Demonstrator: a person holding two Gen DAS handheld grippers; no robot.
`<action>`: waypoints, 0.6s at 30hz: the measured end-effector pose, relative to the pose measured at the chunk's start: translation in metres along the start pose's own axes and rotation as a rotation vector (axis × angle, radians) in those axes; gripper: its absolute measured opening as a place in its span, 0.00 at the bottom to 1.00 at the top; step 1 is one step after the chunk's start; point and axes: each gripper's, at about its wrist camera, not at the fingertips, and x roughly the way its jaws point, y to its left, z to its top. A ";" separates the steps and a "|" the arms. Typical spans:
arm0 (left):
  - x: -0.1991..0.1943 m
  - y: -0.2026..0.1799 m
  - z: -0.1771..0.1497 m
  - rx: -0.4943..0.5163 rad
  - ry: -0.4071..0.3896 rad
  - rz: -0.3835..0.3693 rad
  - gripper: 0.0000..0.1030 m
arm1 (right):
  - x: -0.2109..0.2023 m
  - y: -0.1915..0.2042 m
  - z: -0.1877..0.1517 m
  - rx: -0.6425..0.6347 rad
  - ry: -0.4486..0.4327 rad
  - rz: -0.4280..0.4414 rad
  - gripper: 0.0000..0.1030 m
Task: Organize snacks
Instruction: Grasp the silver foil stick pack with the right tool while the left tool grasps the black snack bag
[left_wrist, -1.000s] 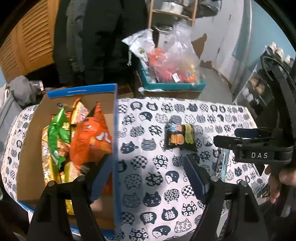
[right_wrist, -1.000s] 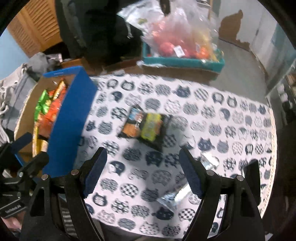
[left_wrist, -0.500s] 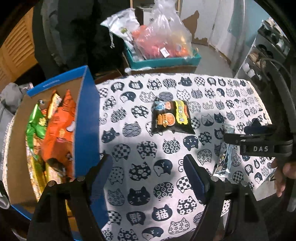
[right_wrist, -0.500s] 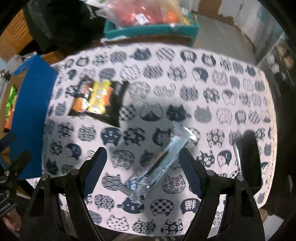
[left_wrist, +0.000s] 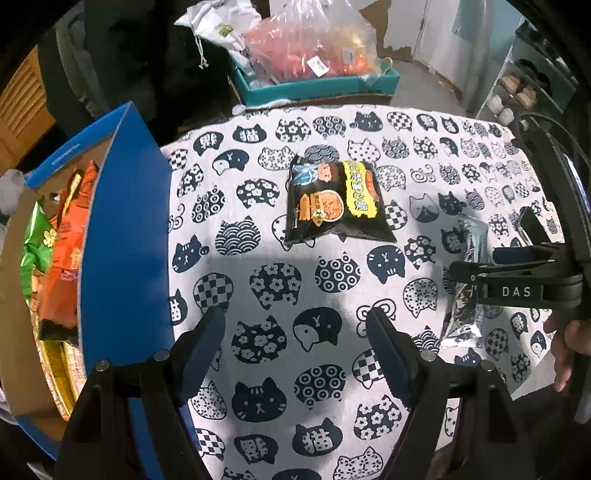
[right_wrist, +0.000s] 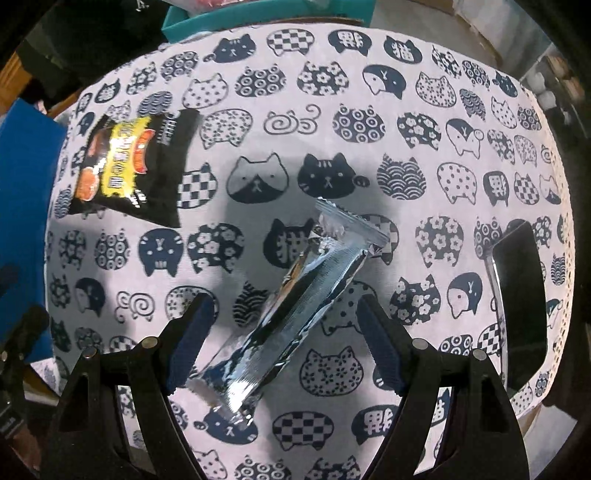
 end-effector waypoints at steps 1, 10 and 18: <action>0.002 0.000 0.000 -0.004 0.005 -0.003 0.78 | 0.002 -0.001 0.000 0.004 0.000 0.001 0.77; 0.015 0.000 0.005 -0.050 0.044 -0.032 0.78 | 0.015 -0.009 -0.006 -0.001 -0.015 0.029 0.52; 0.022 0.005 0.017 -0.129 0.072 -0.075 0.78 | 0.004 -0.011 -0.004 -0.053 -0.053 0.044 0.29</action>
